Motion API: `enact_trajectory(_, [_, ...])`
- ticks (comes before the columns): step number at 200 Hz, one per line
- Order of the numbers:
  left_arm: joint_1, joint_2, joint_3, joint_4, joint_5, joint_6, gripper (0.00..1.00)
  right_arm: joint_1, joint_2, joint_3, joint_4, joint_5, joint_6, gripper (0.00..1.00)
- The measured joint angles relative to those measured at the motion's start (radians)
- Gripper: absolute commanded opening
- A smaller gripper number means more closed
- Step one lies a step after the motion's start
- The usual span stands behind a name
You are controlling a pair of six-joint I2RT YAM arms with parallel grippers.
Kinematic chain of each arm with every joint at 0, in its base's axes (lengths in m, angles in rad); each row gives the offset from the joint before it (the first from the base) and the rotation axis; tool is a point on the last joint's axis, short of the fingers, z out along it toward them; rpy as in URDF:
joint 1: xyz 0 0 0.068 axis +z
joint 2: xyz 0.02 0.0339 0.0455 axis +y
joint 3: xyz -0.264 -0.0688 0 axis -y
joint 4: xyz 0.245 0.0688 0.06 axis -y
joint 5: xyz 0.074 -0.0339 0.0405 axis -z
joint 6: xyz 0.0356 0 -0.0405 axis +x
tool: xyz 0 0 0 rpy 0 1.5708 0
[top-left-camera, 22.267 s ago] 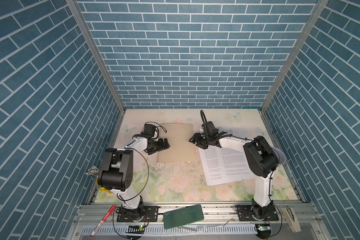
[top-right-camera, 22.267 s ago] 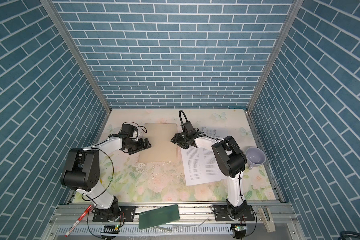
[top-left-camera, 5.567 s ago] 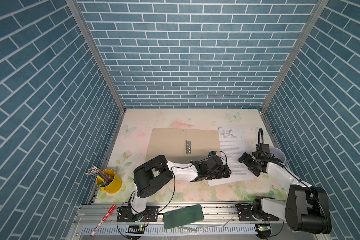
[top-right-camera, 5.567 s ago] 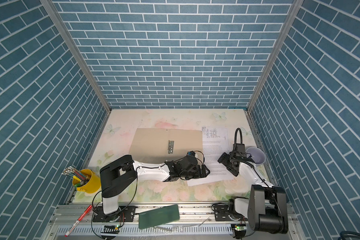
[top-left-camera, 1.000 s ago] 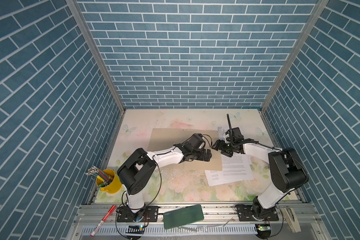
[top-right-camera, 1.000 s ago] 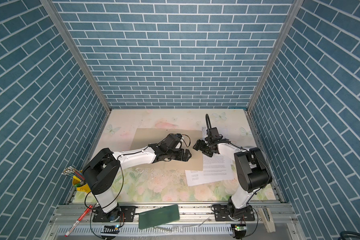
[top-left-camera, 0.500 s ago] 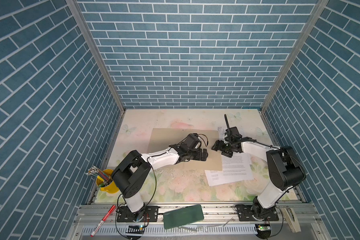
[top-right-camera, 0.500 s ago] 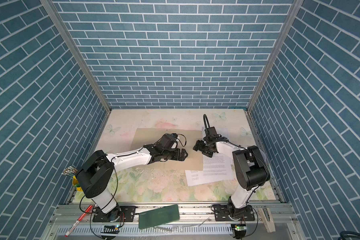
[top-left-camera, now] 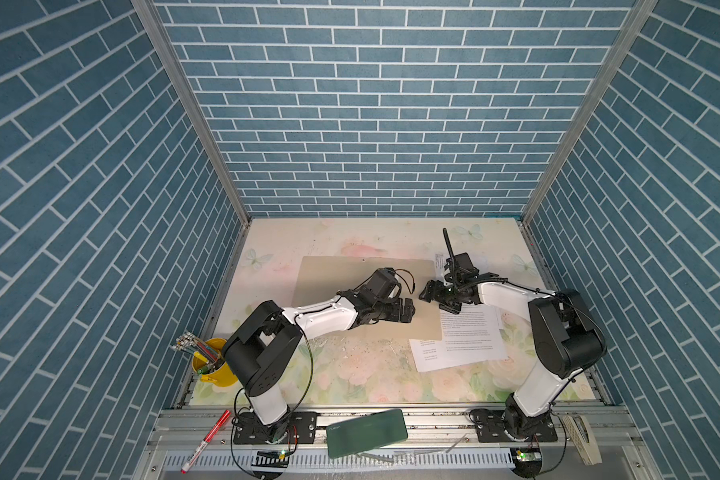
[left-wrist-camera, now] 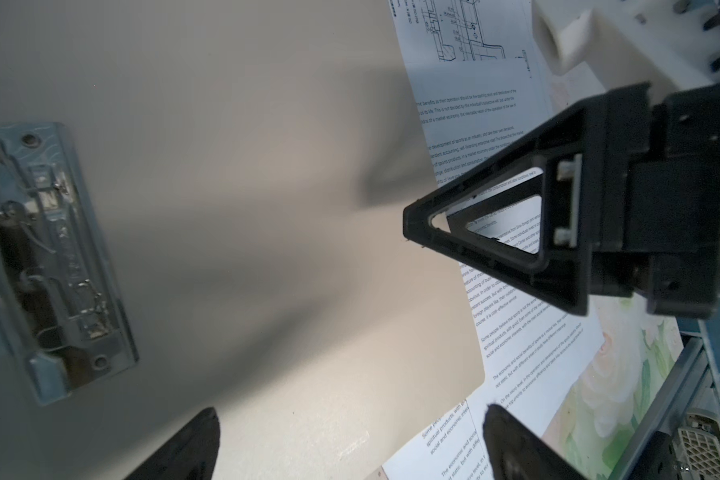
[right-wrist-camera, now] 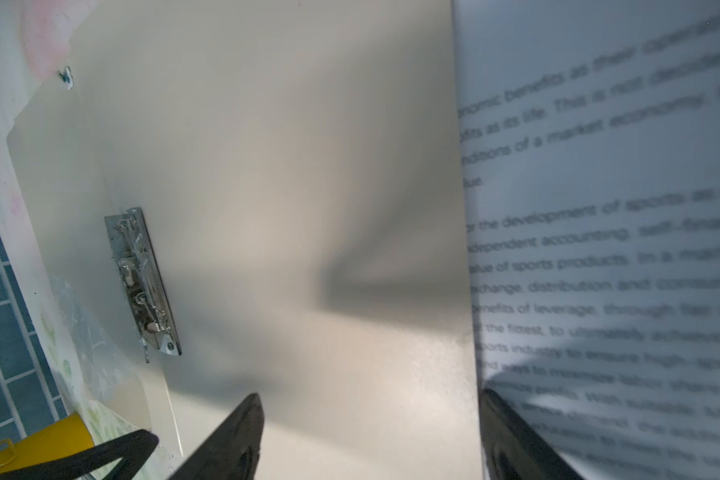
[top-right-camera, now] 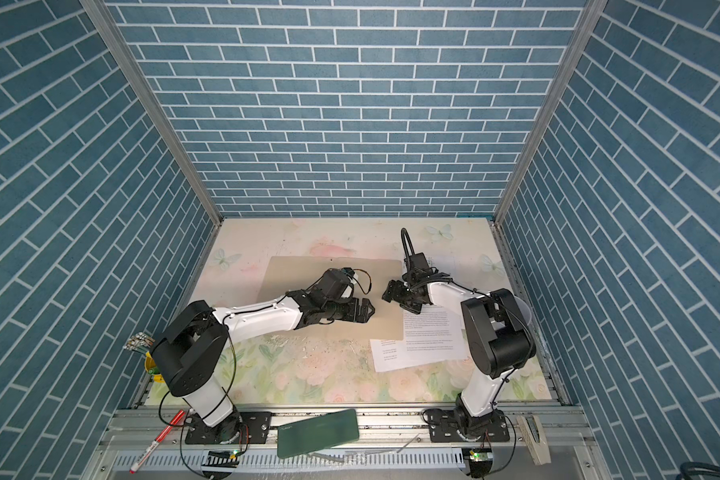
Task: Put the files into the folder
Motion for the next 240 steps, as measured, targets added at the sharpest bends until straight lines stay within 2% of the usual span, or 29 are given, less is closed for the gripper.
enact_trajectory(87, [0.004, -0.032, -0.046, 0.037, 0.009, -0.031, 1.0, 0.066, 0.126, 0.144, 0.047, -0.045, 0.035, 0.8])
enact_trajectory(128, [-0.002, -0.031, -0.053, 0.082, 0.045, -0.09, 1.0, 0.073, 0.122, 0.158, 0.03, -0.02, 0.031, 0.87])
enact_trajectory(155, [-0.03, -0.003, -0.017, 0.106, 0.059, -0.127, 1.0, 0.048, 0.045, 0.137, 0.007, 0.043, 0.012, 0.94])
enact_trajectory(180, [-0.069, 0.069, 0.047, 0.151, 0.068, -0.174, 1.0, -0.018, -0.092, 0.069, -0.004, 0.084, -0.027, 0.97])
enact_trajectory(194, [-0.086, 0.114, 0.081, 0.172, 0.071, -0.204, 1.0, -0.09, -0.159, 0.026, -0.011, 0.087, -0.061, 0.98])
enact_trajectory(240, [-0.116, 0.236, 0.171, 0.193, 0.065, -0.282, 1.0, -0.296, -0.209, -0.051, -0.051, 0.101, -0.166, 0.99])
